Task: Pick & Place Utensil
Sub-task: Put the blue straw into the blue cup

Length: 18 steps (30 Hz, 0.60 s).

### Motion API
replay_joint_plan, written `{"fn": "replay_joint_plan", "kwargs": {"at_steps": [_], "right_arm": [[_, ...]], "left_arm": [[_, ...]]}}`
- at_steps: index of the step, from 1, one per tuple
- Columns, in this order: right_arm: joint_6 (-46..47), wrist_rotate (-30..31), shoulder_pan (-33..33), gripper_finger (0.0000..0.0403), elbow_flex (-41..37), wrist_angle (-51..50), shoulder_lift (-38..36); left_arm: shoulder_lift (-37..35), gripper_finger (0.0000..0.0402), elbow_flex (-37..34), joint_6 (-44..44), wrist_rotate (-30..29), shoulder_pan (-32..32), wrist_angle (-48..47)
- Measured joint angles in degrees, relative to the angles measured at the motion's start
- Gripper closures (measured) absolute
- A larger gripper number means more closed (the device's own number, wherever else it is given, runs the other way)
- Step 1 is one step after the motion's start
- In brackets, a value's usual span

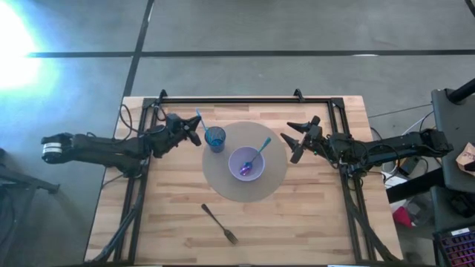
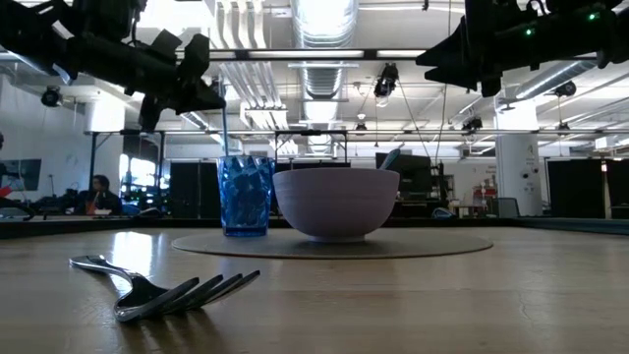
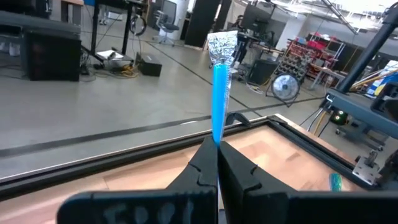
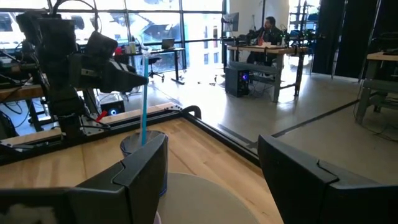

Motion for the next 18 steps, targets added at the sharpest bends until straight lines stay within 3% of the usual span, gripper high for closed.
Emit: {"fn": "replay_joint_plan", "kwargs": {"at_steps": [18], "right_arm": [[0.0, 0.0, 0.0, 0.0158, 0.0, 0.0, 0.0]], "left_arm": [[0.0, 0.0401, 0.0, 0.8, -0.1, 0.0, 0.0]]}}
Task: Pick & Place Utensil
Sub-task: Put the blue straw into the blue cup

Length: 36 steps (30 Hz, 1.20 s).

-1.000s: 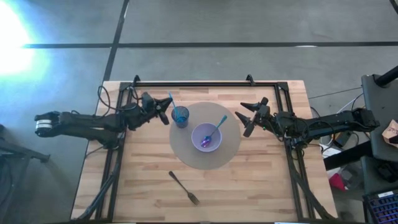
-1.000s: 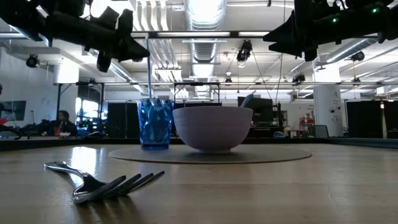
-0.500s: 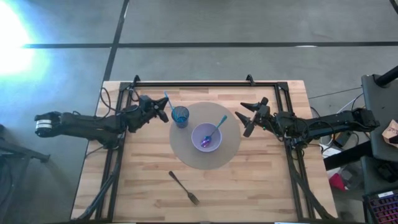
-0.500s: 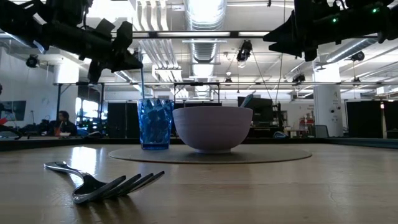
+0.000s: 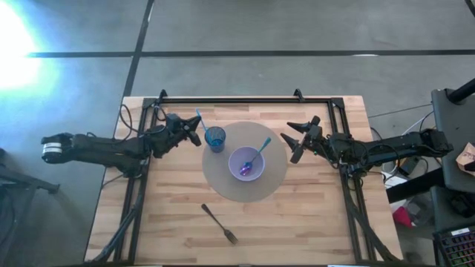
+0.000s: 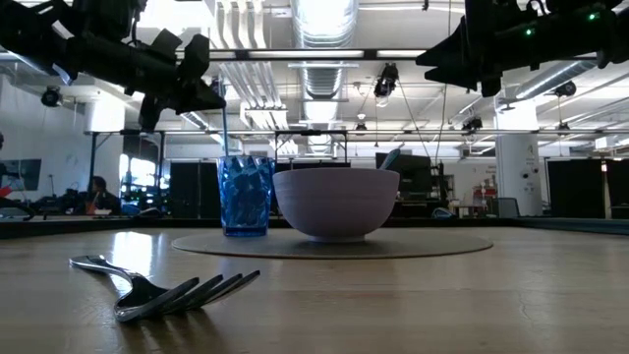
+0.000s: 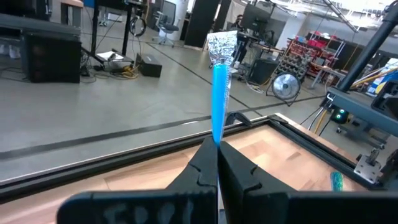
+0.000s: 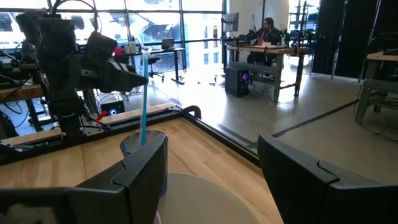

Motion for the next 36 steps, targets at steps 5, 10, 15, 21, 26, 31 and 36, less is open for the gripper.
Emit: {"fn": "replay_joint_plan", "kwargs": {"at_steps": [5, 10, 15, 21, 26, 31, 36], "right_arm": [[0.0, 0.0, 0.0, 0.0158, 0.0, 0.0, 0.0], [0.0, 0.0, 0.0, 0.0158, 0.0, 0.0, 0.0], [-0.2, 0.0, 0.0, 0.0158, 0.0, 0.0, 0.0], [-0.2, 0.0, 0.0, 0.0158, 0.0, 0.0, 0.0], [-0.2, 0.0, 0.0, 0.0158, 0.0, 0.0, 0.0], [-0.4, 0.0, 0.0, 0.0158, 0.0, 0.0, 0.0], [-0.4, 0.0, 0.0, 0.0158, 0.0, 0.0, 0.0]], "left_arm": [[0.0, 0.0387, 0.0, 1.9, 0.0, 0.0, 0.0], [0.0, 0.0341, 0.0, 3.0, 0.0, 0.0, 0.0], [0.0, 0.0289, 0.0, 3.0, 0.0, 0.0, 0.0], [0.0, 0.0237, 0.0, 4.3, 0.1, 0.0, 0.0], [-0.1, 0.0213, 0.3, 7.0, 0.1, 0.0, -0.1], [-0.1, 0.0209, 2.3, 10.0, 0.0, 0.0, -1.5], [-0.1, 0.0209, 6.2, 11.8, 0.0, 0.0, -8.3]]}}
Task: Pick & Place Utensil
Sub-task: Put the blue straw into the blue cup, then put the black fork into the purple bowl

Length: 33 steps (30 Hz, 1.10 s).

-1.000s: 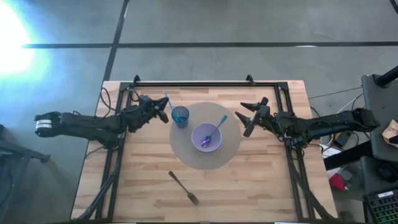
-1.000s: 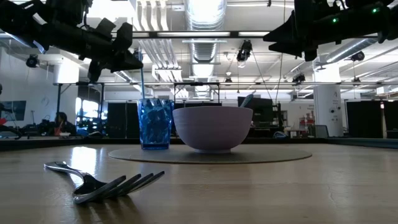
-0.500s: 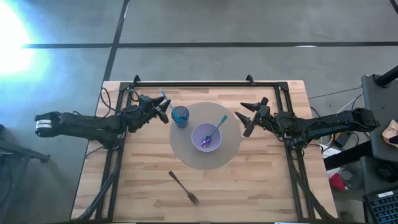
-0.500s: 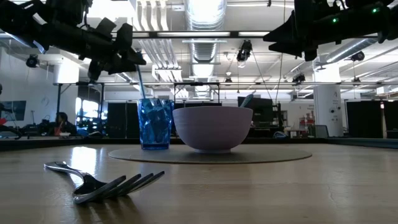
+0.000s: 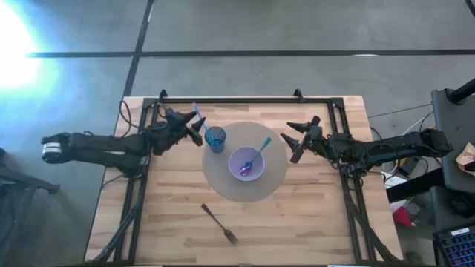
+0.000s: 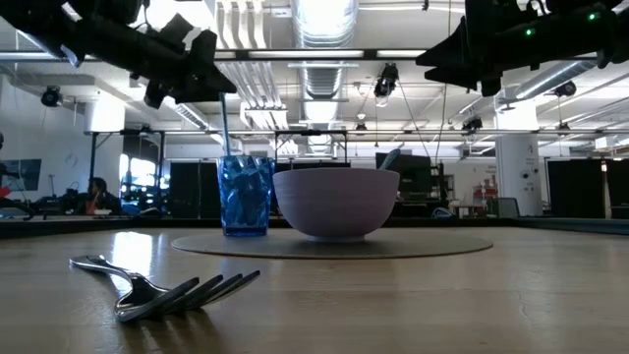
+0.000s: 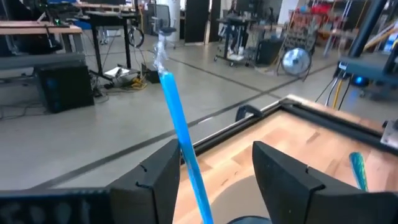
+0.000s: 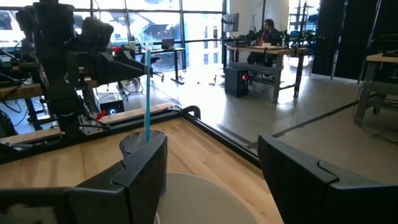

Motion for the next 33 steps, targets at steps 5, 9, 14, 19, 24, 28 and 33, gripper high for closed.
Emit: {"fn": "replay_joint_plan", "kwargs": {"at_steps": [5, 9, 14, 19, 24, 28, 33], "right_arm": [[0.0, 0.0, 0.0, 0.0158, 0.0, 0.0, 0.0], [0.0, 0.0, 0.0, 0.0158, 0.0, 0.0, 0.0], [0.0, 0.0, 0.0, 0.0158, 0.0, 0.0, 0.0], [0.0, 0.0, 0.0, 0.0158, 0.0, 0.0, 0.0], [0.2, 0.0, 0.0, 0.0158, 0.0, 0.0, 0.0], [0.2, 0.0, 0.0, 0.0158, 0.0, 0.0, 0.0], [0.4, 0.0, 0.0, 0.0158, 0.0, 0.0, 0.0]], "left_arm": [[0.0, 0.0209, 4.3, 0.1, 0.0, 0.0, -8.4], [0.0, 0.0209, 8.0, 0.1, 0.0, 0.0, -15.4], [0.0, 0.0209, 12.7, 0.0, 0.0, 0.0, -22.7], [0.0, 0.0209, 16.9, 0.1, 0.0, 0.0, -28.5], [0.0, 0.0209, 20.9, 1.4, 0.0, 0.0, -33.6], [0.0, 0.0209, 23.6, 1.5, 0.0, 0.0, -37.0], [0.0, 0.0209, 26.1, 1.6, 0.0, 0.0, -40.8]]}}
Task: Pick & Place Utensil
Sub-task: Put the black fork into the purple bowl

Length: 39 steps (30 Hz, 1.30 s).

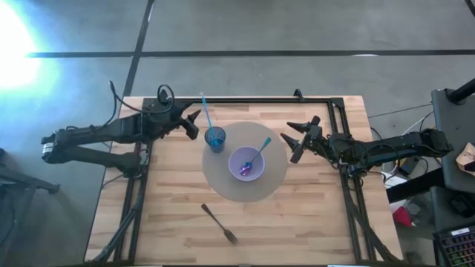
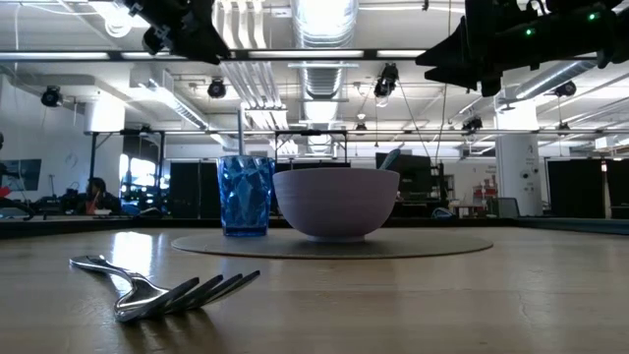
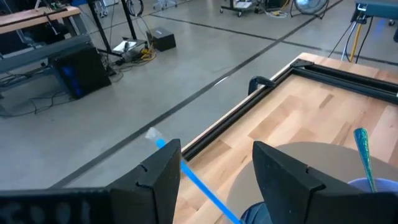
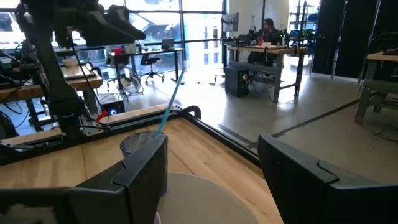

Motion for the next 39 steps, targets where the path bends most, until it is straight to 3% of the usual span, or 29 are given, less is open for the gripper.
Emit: {"fn": "replay_joint_plan", "kwargs": {"at_steps": [10, 18, 22, 30, 36, 39], "right_arm": [[-0.4, 0.0, 0.0, 0.0158, 0.0, 0.0, 0.0], [1.5, 0.0, 0.0, 0.0158, 0.0, -0.1, 0.0], [3.1, -0.8, 0.0, 0.0158, 0.0, -0.1, 0.0], [5.0, -3.1, 0.0, 0.0158, 0.0, -0.5, 0.1], [10.2, -3.6, 0.0, 0.0158, 0.0, -3.7, 0.2], [13.7, -6.6, 0.0, 0.0158, 0.0, -4.8, 0.2]], "left_arm": [[0.0, 0.0209, 4.5, 2.8, 1.9, -0.1, -2.5], [0.0, 0.0209, 10.3, 3.0, 14.4, -1.3, -9.3], [0.0, 0.0209, 11.3, 4.9, 17.6, -3.5, -10.4], [0.3, 0.0209, 11.1, 11.4, 17.9, -10.0, -11.7], [2.7, 0.0209, 11.1, 13.0, 19.6, -14.8, -13.5], [4.9, 0.0209, 11.1, 13.3, 22.2, -16.7, -13.6]]}}
